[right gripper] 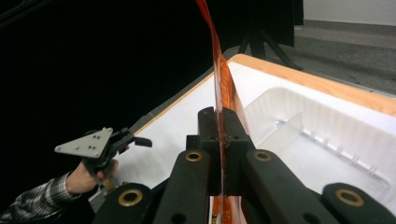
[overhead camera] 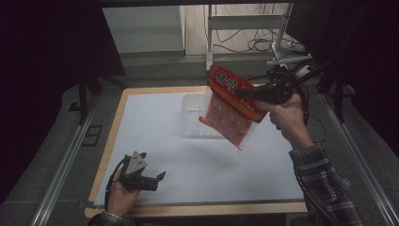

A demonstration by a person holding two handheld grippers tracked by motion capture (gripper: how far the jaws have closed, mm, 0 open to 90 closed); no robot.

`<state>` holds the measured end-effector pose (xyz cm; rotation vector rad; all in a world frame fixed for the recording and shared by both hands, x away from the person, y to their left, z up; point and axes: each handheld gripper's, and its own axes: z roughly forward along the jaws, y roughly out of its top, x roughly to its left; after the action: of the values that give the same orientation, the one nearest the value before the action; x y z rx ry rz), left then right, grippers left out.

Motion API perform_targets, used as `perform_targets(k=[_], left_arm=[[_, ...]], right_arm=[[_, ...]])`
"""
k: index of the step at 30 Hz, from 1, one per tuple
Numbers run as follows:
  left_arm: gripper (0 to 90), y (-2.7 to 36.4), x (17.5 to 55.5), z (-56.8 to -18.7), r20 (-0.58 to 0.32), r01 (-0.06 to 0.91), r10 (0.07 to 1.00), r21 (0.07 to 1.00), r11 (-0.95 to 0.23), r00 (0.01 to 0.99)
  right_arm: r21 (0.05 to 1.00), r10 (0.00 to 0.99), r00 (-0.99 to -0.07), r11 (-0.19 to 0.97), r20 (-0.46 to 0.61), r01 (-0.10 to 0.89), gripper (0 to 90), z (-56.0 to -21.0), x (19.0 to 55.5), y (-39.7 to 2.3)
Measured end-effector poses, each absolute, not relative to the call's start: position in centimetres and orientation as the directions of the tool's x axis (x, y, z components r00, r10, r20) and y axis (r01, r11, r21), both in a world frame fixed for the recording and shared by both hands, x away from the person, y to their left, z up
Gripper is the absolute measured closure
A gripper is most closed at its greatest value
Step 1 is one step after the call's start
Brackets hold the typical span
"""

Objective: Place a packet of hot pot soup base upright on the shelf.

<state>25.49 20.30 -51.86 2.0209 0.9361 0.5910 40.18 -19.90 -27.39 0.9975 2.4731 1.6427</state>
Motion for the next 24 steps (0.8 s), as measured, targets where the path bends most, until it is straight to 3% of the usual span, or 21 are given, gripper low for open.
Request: perform_targets(k=[24], left_arm=[[1.7, 20.1, 25.4, -51.8, 0.058, 0.405, 0.772, 0.825, -0.395, 0.633]], right_arm=[[0.838, 0.559, -0.768, 0.218, 0.312, 0.500, 89.4, -27.5, 47.2, -18.7]])
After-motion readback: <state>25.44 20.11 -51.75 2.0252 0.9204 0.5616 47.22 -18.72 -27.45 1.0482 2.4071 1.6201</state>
